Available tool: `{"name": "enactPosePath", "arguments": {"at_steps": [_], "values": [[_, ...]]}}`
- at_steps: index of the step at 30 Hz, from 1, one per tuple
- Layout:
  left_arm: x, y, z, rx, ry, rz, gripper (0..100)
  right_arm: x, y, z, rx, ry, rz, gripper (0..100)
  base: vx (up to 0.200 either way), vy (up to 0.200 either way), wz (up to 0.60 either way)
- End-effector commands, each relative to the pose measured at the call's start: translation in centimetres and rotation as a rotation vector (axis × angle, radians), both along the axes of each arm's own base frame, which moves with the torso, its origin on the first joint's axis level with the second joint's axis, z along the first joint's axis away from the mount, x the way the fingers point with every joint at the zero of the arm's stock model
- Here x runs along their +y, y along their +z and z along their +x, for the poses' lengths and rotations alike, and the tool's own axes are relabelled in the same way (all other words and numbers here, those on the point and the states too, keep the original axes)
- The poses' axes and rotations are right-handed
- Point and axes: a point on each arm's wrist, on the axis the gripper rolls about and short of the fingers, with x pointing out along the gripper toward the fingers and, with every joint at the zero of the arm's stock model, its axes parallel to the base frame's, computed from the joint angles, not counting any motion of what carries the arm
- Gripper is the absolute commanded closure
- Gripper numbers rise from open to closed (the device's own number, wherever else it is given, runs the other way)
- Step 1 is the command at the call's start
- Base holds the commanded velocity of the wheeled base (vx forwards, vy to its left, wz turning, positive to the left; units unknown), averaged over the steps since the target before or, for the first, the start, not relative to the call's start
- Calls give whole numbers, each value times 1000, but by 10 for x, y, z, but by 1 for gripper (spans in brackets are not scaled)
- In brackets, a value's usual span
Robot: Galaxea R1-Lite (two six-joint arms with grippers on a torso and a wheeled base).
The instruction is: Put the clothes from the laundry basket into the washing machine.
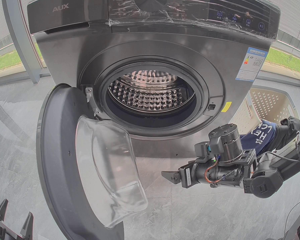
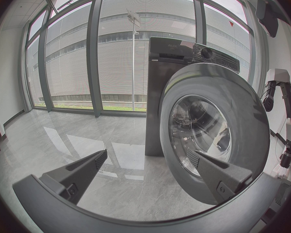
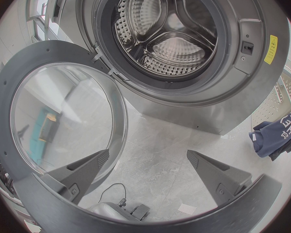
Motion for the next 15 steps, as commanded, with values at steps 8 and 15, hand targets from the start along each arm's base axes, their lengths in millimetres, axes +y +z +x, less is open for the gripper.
{"name": "enactPosePath", "arguments": {"at_steps": [8,15], "values": [[0,-5,0,1,0,0,0,14,-8,13,-33,6,24,0,-200,0,0],[0,-5,0,1,0,0,0,39,-18,14,-33,51,30,0,-57,0,0]]}}
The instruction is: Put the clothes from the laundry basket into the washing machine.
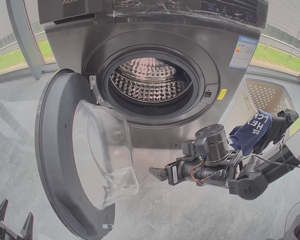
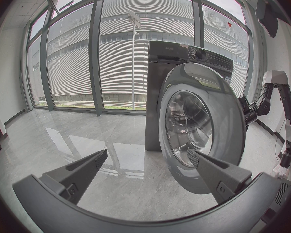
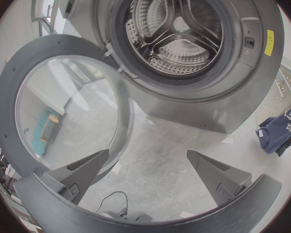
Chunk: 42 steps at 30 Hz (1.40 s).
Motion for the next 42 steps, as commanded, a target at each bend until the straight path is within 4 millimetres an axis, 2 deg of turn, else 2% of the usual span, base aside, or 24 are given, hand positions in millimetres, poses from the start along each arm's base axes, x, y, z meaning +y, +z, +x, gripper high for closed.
{"name": "enactPosePath", "arguments": {"at_steps": [1,6,16,26,32,34,35,37,42], "values": [[0,-5,0,1,0,0,0,20,-12,-1,17,33,-6,0,0,0,0],[0,-5,0,1,0,0,0,39,-9,-5,10,60,36,0,0,0,0],[0,-5,0,-1,0,0,0,55,-5,-14,-12,86,122,0,0,0,0],[0,-5,0,-1,0,1,0,53,-17,14,-13,28,116,0,0,0,0],[0,-5,0,-1,0,1,0,75,-33,15,-4,58,110,0,0,0,0],[0,-5,0,-1,0,1,0,75,-33,15,-4,58,110,0,0,0,0],[0,-5,0,-1,0,1,0,88,-34,13,-20,66,118,0,0,0,0],[0,-5,0,-1,0,1,0,96,-32,11,-35,63,128,0,0,0,0],[0,-5,0,-1,0,1,0,102,-27,7,-51,73,149,0,0,0,0]]}}
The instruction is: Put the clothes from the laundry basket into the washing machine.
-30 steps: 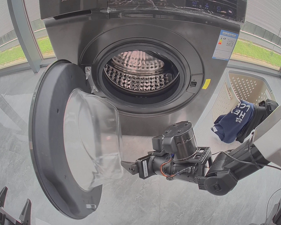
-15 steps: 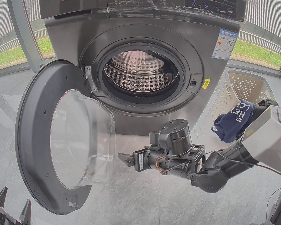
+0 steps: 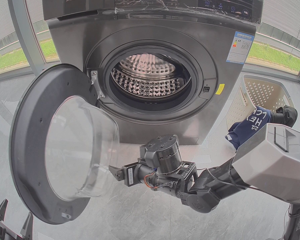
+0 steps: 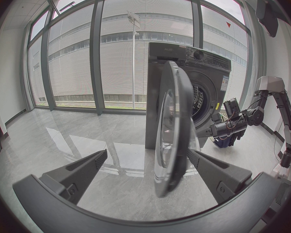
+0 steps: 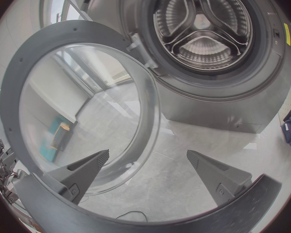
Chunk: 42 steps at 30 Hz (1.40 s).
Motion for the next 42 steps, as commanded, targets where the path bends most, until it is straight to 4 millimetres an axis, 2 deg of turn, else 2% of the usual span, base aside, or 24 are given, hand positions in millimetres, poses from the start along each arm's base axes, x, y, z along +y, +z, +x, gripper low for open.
{"name": "enactPosePath", "arguments": {"at_steps": [1,12,14,21,26,31,35,37,40,42], "values": [[0,-5,0,0,0,-1,0,9,-3,-2,-5,12,16,0,0,0,0],[0,-5,0,0,0,-1,0,10,3,1,-23,7,45,0,0,0,0],[0,-5,0,0,0,-1,0,15,9,4,-40,9,64,0,0,0,0],[0,-5,0,0,0,-1,0,38,-1,9,-48,25,76,0,0,0,0],[0,-5,0,2,0,-1,0,65,-14,9,-71,21,91,0,0,0,0],[0,-5,0,0,0,-1,0,81,-11,9,-106,13,137,0,0,0,0],[0,-5,0,2,0,-2,0,77,-3,13,-111,-4,153,0,0,0,0],[0,-5,0,0,0,-2,0,67,8,13,-111,-21,164,0,0,0,0],[0,-5,0,0,0,-2,0,40,30,15,-113,-57,157,0,0,0,0],[0,-5,0,2,0,-2,0,36,32,15,-113,-62,155,0,0,0,0]]}}
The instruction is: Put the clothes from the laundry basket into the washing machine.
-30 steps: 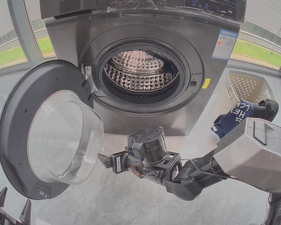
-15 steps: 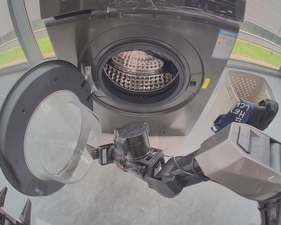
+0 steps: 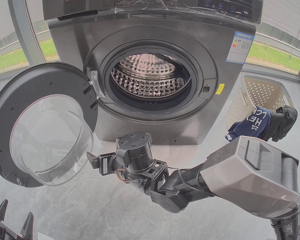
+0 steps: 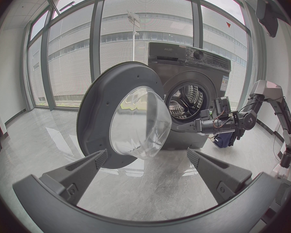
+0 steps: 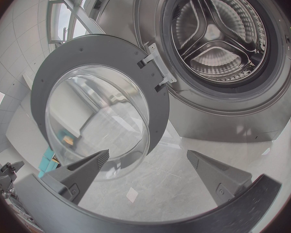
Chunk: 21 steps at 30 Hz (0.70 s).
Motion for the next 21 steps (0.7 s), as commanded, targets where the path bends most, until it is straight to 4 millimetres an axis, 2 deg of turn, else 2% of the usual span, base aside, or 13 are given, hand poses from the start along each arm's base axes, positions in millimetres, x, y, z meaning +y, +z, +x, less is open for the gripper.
{"name": "enactPosePath", "arguments": {"at_steps": [1,5,6,9,11,16,17,18,19,21], "values": [[0,-5,0,1,0,-1,0,-60,48,2,-17,-82,12,0,0,0,0],[0,-5,0,0,0,-1,0,-123,80,-14,-38,-148,-11,0,0,0,0],[0,-5,0,0,0,-1,0,-150,86,-22,-56,-177,-45,0,0,0,0],[0,-5,0,1,0,-1,0,-209,95,-42,-101,-246,-111,0,0,0,0],[0,-5,0,1,0,-1,0,-242,102,-65,-129,-288,-88,0,0,0,0],[0,-5,0,1,0,-1,0,-310,106,-120,-189,-408,-56,0,0,0,0],[0,-5,0,1,0,-1,0,-319,107,-130,-202,-421,-47,0,0,0,0],[0,-5,0,1,0,-1,0,-319,107,-130,-202,-421,-47,0,0,0,0],[0,-5,0,0,0,-1,0,-340,105,-155,-244,-470,-31,0,0,0,0],[0,-5,0,1,0,-1,0,-358,94,-175,-272,-532,-46,0,0,0,0]]}}
